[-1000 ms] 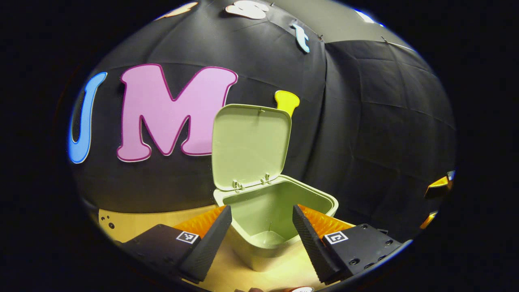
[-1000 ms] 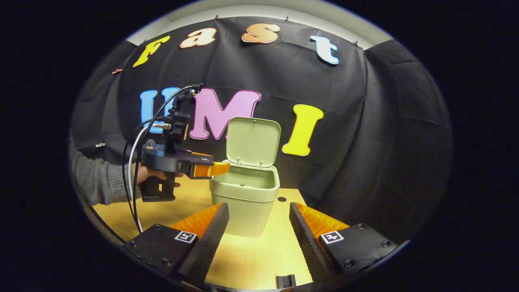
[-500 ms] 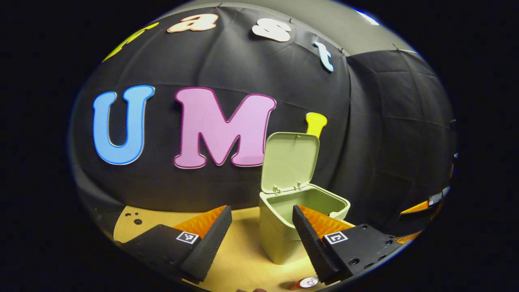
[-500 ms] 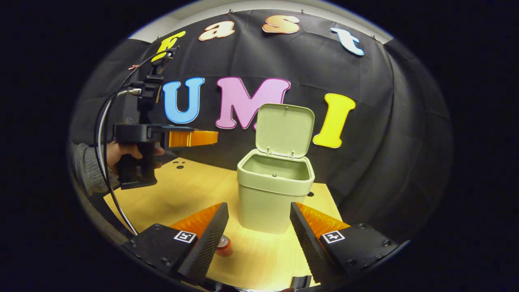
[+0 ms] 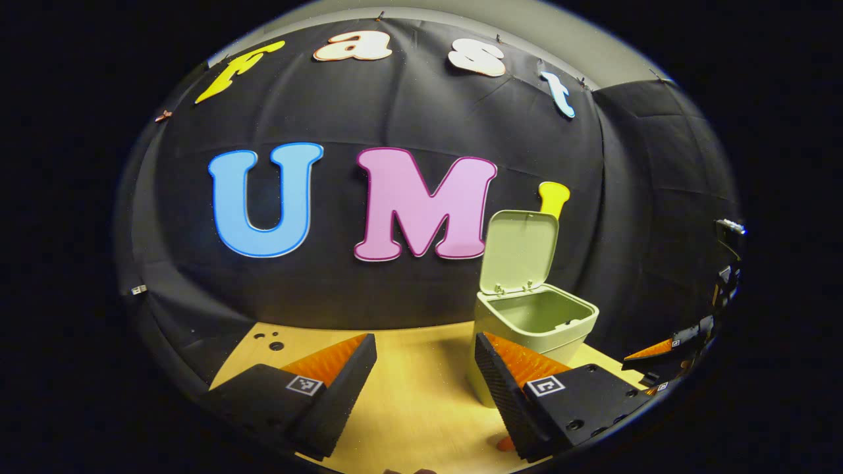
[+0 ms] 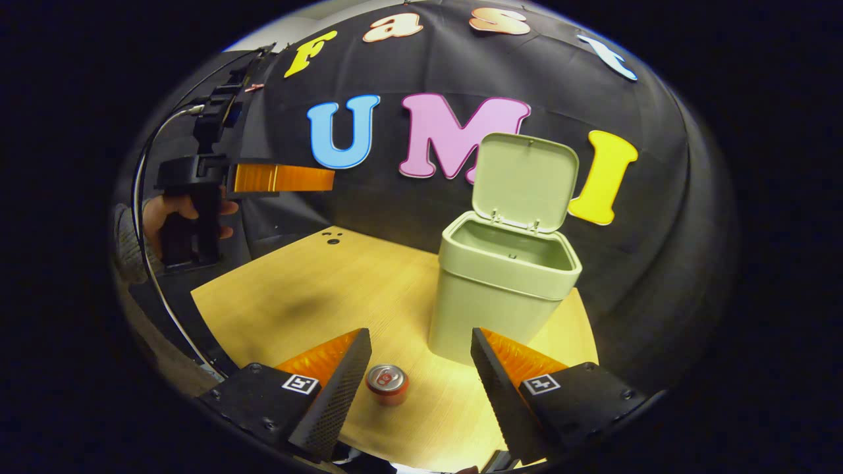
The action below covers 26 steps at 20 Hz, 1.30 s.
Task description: Press the lid of the desktop garbage bin to open it, pick up the crumpled paper on the desktop and throw it into the bin, then pick up the pop can on the desktop and drop it into the bin, and finally close the garbage bin lid.
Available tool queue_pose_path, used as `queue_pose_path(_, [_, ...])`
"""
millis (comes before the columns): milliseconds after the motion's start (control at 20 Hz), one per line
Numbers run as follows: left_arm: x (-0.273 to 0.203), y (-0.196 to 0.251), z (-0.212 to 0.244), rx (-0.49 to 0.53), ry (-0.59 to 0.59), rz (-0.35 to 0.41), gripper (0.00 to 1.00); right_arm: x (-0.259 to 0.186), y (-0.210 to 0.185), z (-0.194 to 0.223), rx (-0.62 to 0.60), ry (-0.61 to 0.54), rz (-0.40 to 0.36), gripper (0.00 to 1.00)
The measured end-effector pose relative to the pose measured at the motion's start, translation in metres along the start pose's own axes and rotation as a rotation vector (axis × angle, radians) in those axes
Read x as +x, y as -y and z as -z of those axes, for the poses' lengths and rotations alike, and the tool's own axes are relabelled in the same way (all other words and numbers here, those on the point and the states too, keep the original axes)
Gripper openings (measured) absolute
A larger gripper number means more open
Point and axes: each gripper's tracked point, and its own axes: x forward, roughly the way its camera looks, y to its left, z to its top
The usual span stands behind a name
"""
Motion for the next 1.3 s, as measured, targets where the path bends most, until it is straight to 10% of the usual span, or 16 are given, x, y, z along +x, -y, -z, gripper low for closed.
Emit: queue_pose_path(1300, [-0.071, -0.070, 0.057, -0.068, -0.125, -0.228, 0.96, 0.088, -0.043, 0.147, -0.015, -0.345, -0.140, 0.96])
